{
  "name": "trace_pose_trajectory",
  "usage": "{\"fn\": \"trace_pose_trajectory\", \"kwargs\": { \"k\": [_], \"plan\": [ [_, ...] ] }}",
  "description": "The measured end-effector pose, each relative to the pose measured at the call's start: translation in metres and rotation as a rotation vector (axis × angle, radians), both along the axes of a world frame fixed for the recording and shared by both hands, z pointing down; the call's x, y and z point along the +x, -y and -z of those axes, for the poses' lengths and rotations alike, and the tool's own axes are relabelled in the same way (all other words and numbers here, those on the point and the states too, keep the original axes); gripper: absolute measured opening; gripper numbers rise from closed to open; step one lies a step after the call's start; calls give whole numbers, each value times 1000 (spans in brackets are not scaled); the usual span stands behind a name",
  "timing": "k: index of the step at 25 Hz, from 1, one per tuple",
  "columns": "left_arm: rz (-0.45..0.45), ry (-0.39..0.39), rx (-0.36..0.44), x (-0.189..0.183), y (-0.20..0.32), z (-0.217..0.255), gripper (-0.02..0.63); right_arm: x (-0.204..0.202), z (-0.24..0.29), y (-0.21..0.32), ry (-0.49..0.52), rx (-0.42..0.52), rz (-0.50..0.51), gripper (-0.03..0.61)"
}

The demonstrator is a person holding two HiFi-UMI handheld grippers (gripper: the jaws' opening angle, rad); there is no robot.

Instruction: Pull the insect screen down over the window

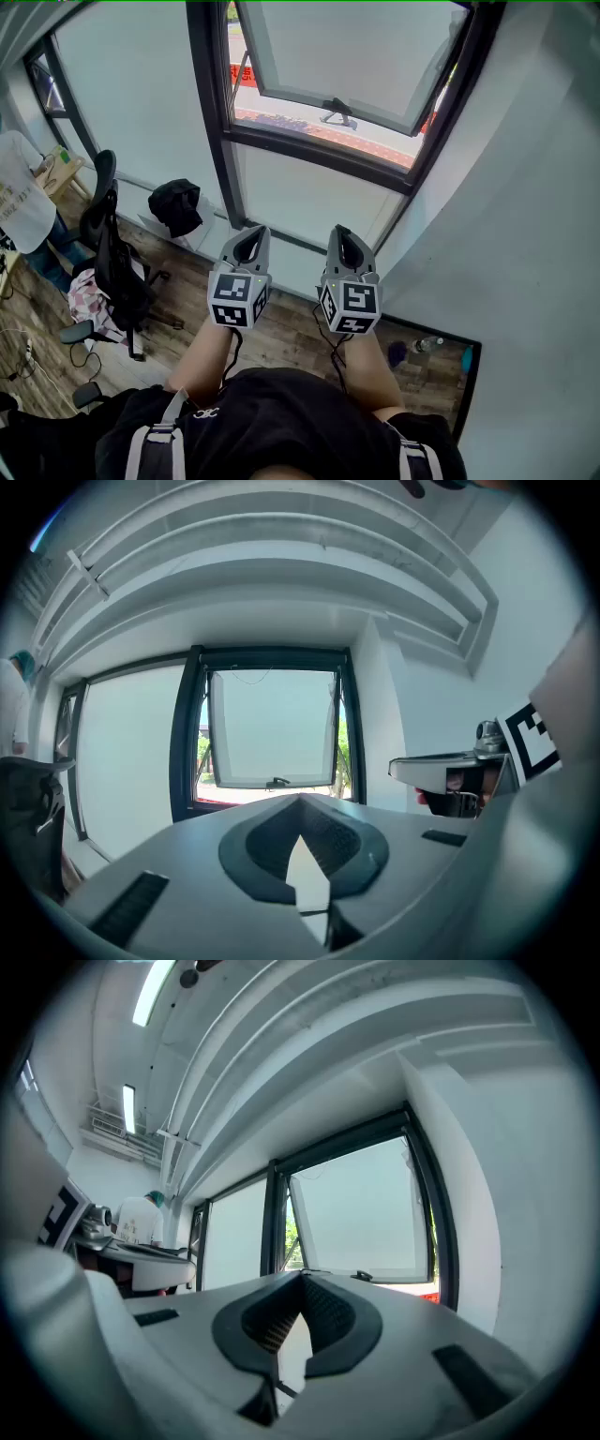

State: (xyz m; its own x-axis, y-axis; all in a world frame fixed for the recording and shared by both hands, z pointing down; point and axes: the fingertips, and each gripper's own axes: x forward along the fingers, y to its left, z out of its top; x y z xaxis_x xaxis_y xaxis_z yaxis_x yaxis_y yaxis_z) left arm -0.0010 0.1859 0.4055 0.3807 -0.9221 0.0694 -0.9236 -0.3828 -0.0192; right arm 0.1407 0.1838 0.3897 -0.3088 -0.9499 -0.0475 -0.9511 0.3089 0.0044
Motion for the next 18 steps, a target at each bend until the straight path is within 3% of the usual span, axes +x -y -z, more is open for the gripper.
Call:
{"fn": "trace_pose_trajectory", "kwargs": {
  "k": [7,18],
  "plan": [
    [-11,25,-6,-4,11,-4,12,-8,1,11,20,2,-3,3],
    [-46,24,17,-31,21,-5,12,-17,-2,17,144,-17,-53,3]
  ]
}}
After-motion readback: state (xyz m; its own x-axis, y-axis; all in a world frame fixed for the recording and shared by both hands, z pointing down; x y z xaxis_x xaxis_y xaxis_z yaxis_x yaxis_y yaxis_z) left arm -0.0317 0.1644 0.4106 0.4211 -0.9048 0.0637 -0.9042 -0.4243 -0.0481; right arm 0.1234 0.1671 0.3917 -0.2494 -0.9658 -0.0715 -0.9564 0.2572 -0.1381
